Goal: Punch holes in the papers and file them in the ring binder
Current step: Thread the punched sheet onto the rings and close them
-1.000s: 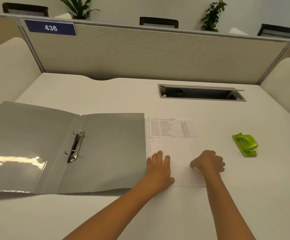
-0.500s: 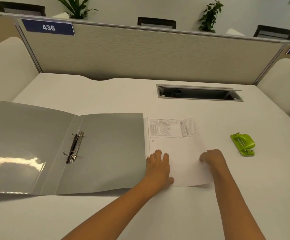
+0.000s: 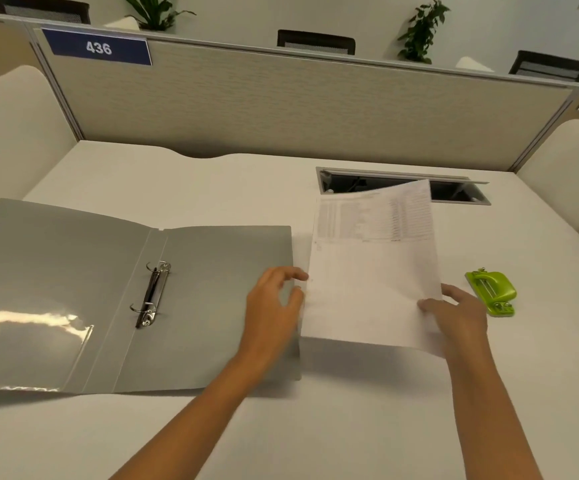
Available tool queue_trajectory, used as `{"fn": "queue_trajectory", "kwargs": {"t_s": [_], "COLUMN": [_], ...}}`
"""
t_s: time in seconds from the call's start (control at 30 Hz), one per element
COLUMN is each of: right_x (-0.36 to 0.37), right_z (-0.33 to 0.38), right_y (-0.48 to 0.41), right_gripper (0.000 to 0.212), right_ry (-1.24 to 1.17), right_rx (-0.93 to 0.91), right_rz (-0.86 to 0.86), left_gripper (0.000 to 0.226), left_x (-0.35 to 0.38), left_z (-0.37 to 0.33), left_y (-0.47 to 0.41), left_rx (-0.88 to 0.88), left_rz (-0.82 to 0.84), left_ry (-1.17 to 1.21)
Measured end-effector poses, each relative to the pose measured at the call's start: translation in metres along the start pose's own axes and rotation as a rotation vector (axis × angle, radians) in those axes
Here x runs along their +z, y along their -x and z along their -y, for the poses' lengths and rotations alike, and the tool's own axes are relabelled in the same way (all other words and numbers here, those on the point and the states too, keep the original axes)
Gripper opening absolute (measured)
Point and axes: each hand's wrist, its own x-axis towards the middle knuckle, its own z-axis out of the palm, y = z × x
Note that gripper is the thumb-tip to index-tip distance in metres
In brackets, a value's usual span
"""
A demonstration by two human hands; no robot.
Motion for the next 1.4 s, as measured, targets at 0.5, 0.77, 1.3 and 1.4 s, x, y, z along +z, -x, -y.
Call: {"fn": "queue_trajectory", "kwargs": {"t_s": [0.5,0.77,1.3,1.4], "right_x": [0.107,0.132,0.113,0.114], "right_z": [0.009,0.008,0.008,0.009], "right_y": [0.042,0.056,0.053,0.054], "right_gripper": [0.034,0.038,0.042,0.043], "right_ry": [-0.15,-0.092,0.086,0.087], "right_rx": [0.099,0.101,0.073,0.079], "right_rz": [0.508,0.518,0.405,0.412], "left_gripper": [0.035,0.038,0.029,0.03], "left_x": [-0.17,-0.16,-0.094,-0.101], "left_z": [0.109,0.115,0.082,0.074], "left_y": [-0.021,-0.025,-0.023,-0.029], "left_rx": [-0.521,-0.574,-0.613,-0.558], "left_rz": [-0.429,-0.289,-0.353,-0.401], "left_ry": [0.194,0.01,0.226,0.09]}}
